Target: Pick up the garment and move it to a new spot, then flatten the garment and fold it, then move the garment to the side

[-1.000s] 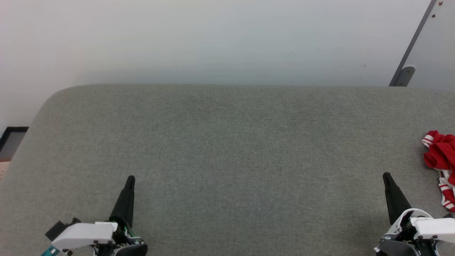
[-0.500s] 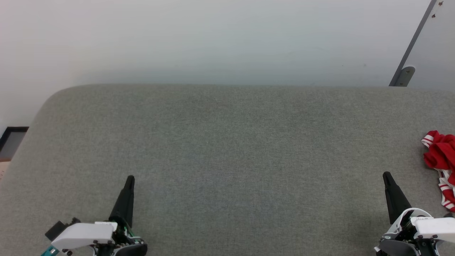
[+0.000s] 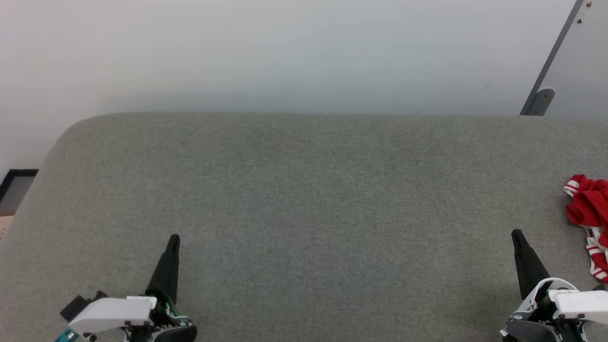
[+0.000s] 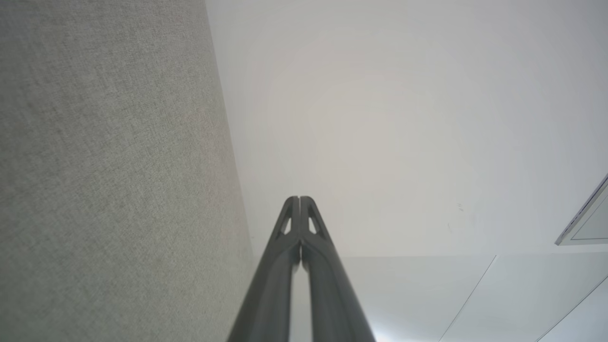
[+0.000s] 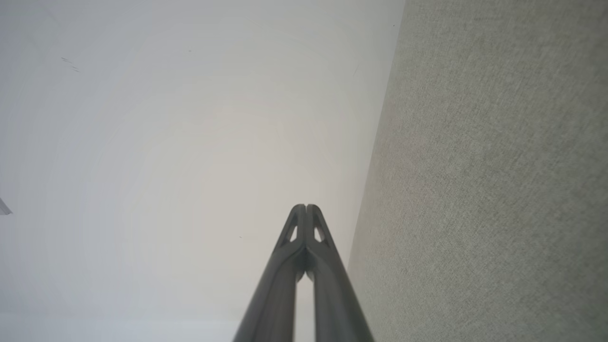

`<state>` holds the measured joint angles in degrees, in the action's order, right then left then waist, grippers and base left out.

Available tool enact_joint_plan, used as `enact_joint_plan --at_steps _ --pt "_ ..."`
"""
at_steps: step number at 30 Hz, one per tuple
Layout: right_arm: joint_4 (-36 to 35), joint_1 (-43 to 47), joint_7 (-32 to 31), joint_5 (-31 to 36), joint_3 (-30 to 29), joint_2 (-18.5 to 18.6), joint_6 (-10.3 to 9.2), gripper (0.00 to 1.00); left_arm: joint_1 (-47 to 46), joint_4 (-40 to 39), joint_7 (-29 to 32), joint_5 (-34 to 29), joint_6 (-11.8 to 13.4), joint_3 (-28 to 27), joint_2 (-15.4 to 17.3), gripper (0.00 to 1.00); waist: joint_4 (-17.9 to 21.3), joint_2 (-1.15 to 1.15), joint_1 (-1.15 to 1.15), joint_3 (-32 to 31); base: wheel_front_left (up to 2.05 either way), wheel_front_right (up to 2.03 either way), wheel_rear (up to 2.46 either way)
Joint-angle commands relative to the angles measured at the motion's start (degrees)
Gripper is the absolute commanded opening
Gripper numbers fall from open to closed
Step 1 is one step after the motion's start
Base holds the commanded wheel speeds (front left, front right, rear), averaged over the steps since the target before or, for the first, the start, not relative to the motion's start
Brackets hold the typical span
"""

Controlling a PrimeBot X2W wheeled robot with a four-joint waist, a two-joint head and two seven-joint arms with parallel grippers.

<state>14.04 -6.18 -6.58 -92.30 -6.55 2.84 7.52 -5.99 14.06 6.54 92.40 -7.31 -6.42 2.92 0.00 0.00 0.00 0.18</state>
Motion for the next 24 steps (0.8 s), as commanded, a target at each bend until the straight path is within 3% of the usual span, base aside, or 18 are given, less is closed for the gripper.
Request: enact_joint_plan --at_steps 1,24 --pt "0.03 -0.18 -0.14 -0.21 0.00 0.07 -0.06 0.00 -0.58 0.06 0.10 0.10 -0.32 -0.17 -0.12 0.00 0.00 0.00 0.00 0.00 0.00 0.00 0.00" --pt "0.03 -0.18 -0.14 -0.22 0.01 0.07 -0.06 0.00 -0.58 0.06 0.15 0.06 -0.32 -0.21 -0.14 0.00 0.00 0.00 0.00 0.00 0.00 0.00 0.00"
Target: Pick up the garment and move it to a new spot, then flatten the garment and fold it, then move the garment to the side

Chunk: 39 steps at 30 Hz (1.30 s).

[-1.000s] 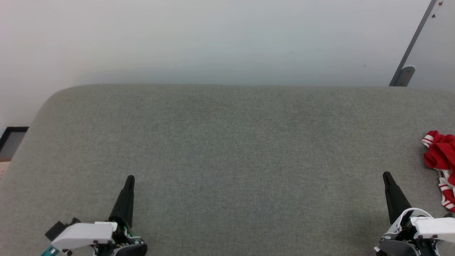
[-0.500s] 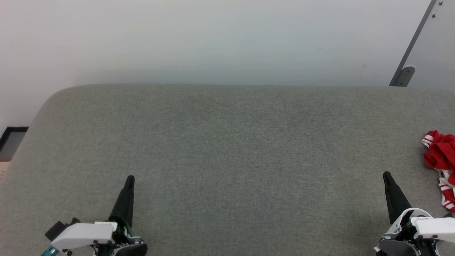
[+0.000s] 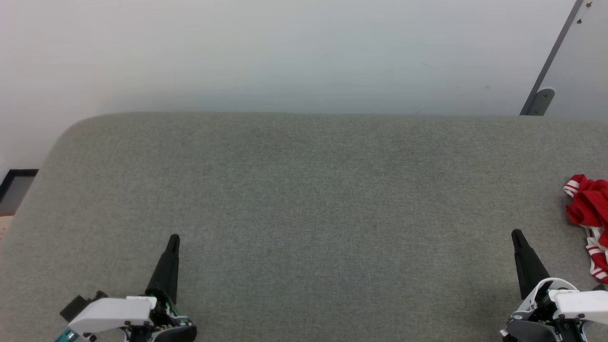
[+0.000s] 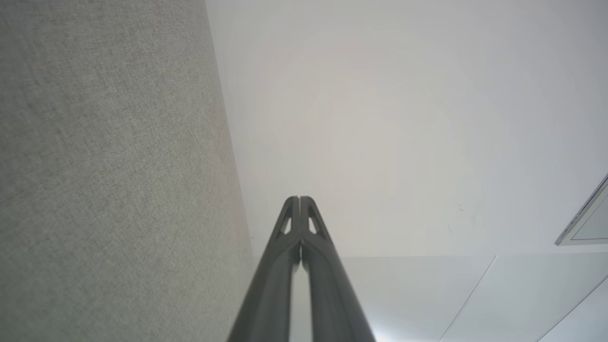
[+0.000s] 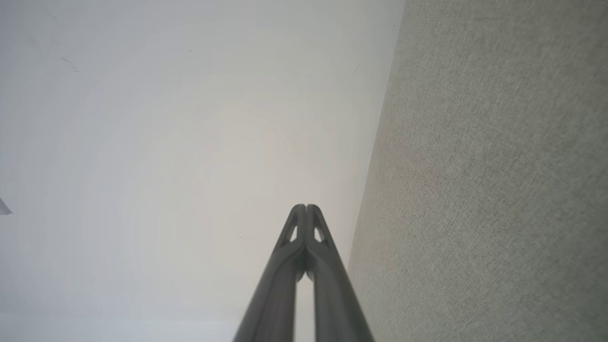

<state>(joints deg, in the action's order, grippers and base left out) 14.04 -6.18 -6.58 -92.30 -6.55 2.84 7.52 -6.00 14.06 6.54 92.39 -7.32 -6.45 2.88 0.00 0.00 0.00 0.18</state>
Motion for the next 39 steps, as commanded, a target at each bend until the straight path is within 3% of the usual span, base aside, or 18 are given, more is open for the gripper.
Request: enact_joint_plan --at_steps 1,39 --pt "0.03 -0.18 -0.14 -0.22 0.01 0.07 -0.06 0.00 -0.58 0.06 0.15 0.07 -0.31 -0.18 -0.11 0.00 0.00 0.00 0.00 0.00 0.00 0.00 0.00" --pt "0.03 -0.18 -0.13 -0.22 0.02 0.07 -0.06 0.00 -0.58 0.05 0.19 0.01 -0.31 -0.22 -0.12 0.00 0.00 0.00 0.00 0.00 0.00 0.00 0.00"
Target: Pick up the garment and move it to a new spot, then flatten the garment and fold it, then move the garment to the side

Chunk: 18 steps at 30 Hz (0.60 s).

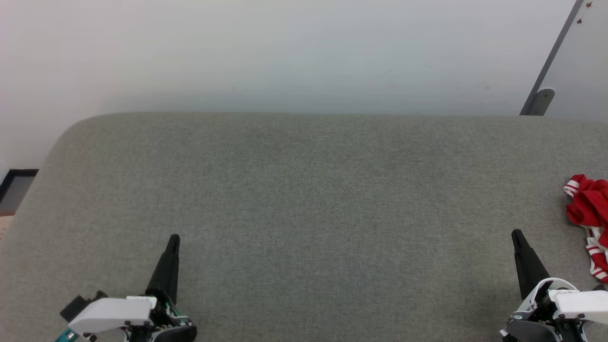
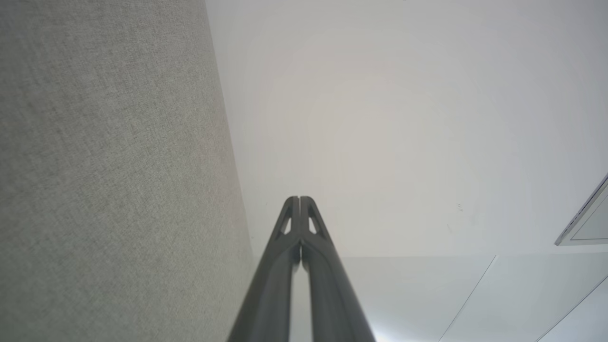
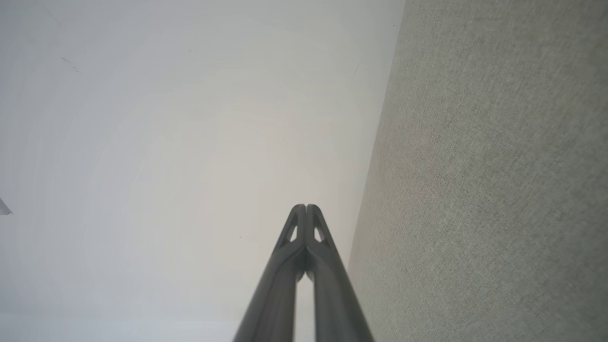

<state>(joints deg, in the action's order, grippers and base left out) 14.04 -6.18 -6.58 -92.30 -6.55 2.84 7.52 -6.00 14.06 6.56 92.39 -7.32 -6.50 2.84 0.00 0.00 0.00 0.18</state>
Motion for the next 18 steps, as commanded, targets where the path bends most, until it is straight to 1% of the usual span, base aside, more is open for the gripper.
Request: enact_joint_plan --at_steps 1,18 --pt "0.03 -0.18 -0.13 -0.22 0.02 0.06 -0.06 0.00 -0.57 0.05 0.17 0.01 -0.32 -0.17 -0.07 0.00 0.00 0.00 0.00 0.00 0.00 0.00 0.00" --pt "0.03 -0.18 -0.13 -0.22 0.01 0.06 -0.06 0.00 -0.57 0.05 0.15 -0.01 -0.31 -0.18 -0.08 0.00 0.00 0.00 0.00 0.00 0.00 0.00 0.00"
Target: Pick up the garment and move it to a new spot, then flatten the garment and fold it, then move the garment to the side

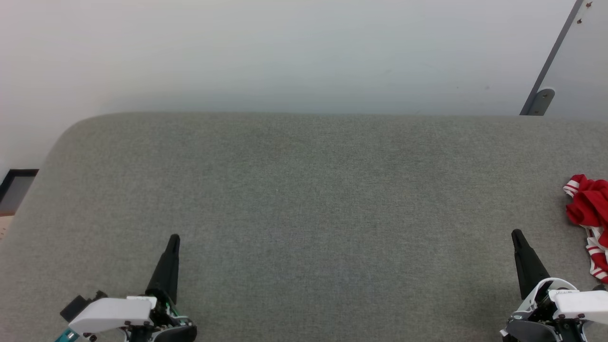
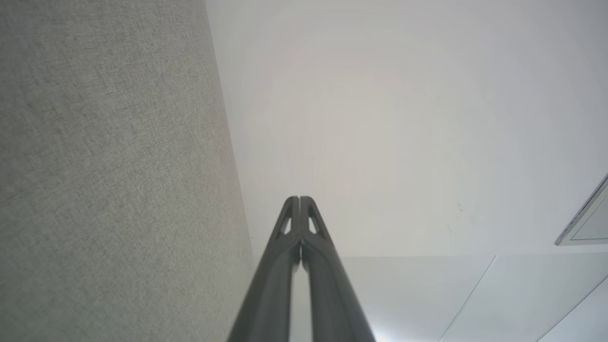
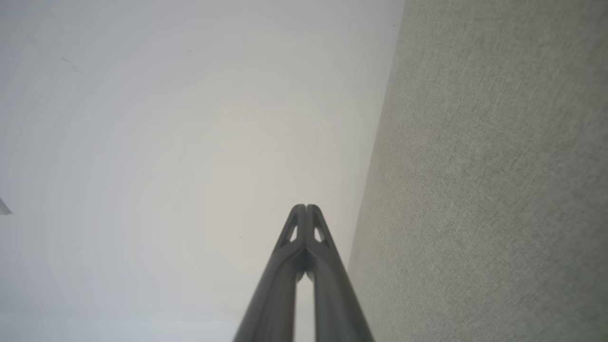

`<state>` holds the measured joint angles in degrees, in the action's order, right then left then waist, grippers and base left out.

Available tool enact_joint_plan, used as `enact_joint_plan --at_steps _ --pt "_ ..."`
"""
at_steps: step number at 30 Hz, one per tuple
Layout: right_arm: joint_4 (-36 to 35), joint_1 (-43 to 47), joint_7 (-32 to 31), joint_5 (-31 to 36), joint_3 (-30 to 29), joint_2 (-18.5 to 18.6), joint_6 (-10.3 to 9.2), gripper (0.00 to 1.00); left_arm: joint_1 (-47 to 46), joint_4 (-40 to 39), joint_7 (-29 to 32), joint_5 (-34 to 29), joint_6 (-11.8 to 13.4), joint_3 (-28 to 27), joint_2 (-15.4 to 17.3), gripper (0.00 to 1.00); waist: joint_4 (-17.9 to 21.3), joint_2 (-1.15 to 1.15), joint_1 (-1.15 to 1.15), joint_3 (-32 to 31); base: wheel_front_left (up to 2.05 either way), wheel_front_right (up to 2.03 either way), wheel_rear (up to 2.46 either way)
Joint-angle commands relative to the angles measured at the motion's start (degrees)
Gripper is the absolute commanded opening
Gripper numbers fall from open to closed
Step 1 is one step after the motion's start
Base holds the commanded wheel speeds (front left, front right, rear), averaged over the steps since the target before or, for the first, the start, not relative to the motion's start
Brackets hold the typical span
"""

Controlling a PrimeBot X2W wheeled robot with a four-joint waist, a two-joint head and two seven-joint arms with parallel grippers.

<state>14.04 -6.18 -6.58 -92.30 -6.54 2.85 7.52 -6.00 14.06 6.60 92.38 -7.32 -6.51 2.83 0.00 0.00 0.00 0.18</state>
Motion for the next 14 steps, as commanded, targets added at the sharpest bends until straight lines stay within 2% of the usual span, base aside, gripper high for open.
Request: enact_joint_plan --at_steps 1,14 --pt "0.03 -0.18 -0.13 -0.22 0.00 0.06 -0.06 0.00 -0.57 0.05 0.12 0.01 -0.31 -0.17 -0.07 0.00 0.00 0.00 0.00 0.00 0.00 0.00 0.00" --pt "0.03 -0.18 -0.12 -0.23 0.00 0.06 -0.06 0.00 -0.57 0.05 0.13 0.00 -0.31 -0.18 -0.07 0.00 0.00 0.00 0.00 0.00 0.00 0.00 0.00"
